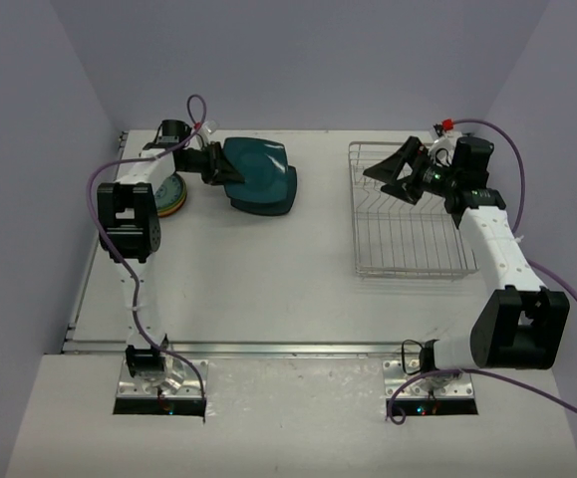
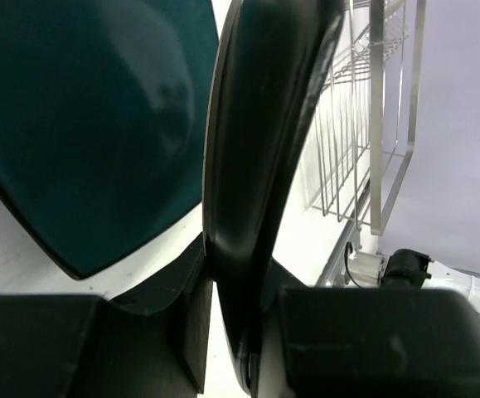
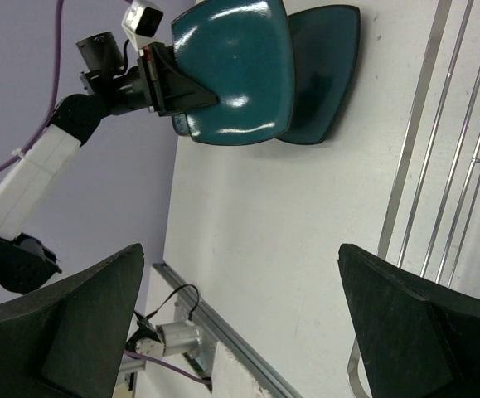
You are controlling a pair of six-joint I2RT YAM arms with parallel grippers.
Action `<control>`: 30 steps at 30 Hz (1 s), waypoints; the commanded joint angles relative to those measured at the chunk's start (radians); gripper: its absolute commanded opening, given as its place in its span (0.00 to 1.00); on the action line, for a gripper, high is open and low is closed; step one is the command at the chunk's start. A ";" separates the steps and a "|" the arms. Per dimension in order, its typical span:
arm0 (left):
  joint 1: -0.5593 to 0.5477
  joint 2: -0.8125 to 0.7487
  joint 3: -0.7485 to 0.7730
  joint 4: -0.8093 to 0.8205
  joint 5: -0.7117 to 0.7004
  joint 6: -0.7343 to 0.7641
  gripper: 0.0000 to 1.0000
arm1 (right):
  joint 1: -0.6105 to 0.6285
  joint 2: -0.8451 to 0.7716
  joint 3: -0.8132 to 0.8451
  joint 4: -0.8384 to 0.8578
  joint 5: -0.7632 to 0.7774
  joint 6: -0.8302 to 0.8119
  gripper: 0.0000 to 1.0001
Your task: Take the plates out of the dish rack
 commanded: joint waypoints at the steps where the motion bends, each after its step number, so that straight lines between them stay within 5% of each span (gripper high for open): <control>1: -0.009 0.022 0.117 0.006 0.130 0.036 0.00 | -0.008 -0.031 0.030 0.000 -0.004 -0.037 0.99; 11: -0.009 0.134 0.194 0.006 0.148 0.022 0.00 | -0.010 -0.020 0.031 -0.023 -0.005 -0.051 0.99; 24: -0.006 0.208 0.260 -0.003 0.136 -0.003 0.18 | -0.010 0.000 0.025 -0.027 -0.024 -0.047 0.99; 26: -0.006 0.210 0.262 -0.014 0.114 -0.001 0.25 | -0.010 0.003 0.030 -0.036 -0.025 -0.048 0.99; 30: -0.006 0.208 0.284 -0.090 0.018 0.054 0.65 | -0.010 0.007 0.037 -0.050 -0.027 -0.059 0.99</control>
